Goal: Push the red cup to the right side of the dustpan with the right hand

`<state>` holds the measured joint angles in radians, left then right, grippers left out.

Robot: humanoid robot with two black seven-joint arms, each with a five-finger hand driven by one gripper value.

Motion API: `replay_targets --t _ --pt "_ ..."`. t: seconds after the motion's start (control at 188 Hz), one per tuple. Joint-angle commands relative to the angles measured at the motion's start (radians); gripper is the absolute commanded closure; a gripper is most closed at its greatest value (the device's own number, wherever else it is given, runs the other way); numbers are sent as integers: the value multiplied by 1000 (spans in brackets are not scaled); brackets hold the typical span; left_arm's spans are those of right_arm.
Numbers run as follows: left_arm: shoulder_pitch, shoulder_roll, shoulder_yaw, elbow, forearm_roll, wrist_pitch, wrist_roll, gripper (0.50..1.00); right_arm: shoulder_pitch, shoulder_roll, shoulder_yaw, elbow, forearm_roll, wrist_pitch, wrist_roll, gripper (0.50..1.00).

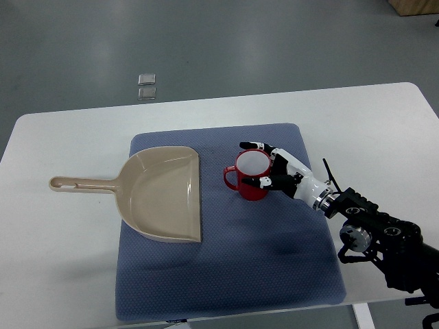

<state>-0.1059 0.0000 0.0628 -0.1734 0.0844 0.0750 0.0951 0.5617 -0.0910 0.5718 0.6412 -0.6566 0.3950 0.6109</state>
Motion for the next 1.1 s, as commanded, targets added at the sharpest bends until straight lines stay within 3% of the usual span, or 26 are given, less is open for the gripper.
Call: replay_targets --t 0.0,0.421,1.097 --pt "0 0 0 0 0 0 0 500 7 13 -32 0 0 -19 0 566" --pt "0 0 -1 0 0 0 0 500 20 86 -49 0 0 -41 0 566" --pt "0 0 -3 2 0 0 0 500 21 91 -50 3 9 -31 0 566"
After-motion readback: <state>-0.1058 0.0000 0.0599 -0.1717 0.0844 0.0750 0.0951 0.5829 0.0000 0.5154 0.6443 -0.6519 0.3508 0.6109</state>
